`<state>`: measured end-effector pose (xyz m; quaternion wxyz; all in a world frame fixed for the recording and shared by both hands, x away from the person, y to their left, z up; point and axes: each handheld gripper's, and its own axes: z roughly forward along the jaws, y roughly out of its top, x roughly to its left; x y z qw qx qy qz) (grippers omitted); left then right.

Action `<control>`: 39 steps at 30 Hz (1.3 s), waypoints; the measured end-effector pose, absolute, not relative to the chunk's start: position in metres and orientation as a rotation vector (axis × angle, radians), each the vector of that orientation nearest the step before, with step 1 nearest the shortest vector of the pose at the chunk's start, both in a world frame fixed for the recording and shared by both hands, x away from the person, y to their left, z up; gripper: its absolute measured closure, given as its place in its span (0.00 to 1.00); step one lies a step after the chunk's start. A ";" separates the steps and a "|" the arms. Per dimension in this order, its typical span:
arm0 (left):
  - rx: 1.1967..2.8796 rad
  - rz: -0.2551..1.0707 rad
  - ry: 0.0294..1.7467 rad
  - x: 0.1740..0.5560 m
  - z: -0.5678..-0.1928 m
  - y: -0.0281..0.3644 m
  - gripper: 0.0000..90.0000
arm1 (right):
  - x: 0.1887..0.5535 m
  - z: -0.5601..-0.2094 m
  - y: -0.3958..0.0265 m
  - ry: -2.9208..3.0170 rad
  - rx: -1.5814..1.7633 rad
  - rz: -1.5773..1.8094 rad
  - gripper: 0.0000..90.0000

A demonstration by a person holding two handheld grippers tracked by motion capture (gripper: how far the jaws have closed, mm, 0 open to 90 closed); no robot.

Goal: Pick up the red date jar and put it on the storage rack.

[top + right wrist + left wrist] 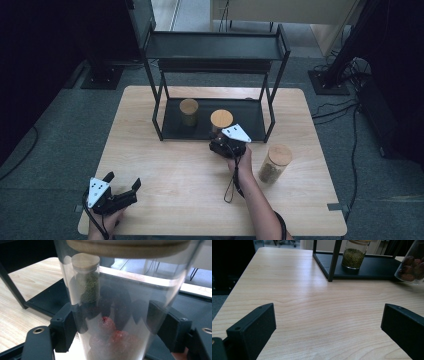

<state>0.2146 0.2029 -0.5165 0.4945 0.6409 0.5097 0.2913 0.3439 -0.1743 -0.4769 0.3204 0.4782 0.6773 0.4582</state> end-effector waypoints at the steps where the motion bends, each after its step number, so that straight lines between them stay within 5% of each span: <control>1: 1.552 0.704 1.236 0.215 -0.517 0.203 0.00 | 0.345 -0.477 -0.174 1.779 1.259 1.201 0.29; 39: 1.554 0.687 1.230 0.215 -0.517 0.203 0.00 | 0.401 -0.478 -0.159 1.773 1.294 1.167 0.29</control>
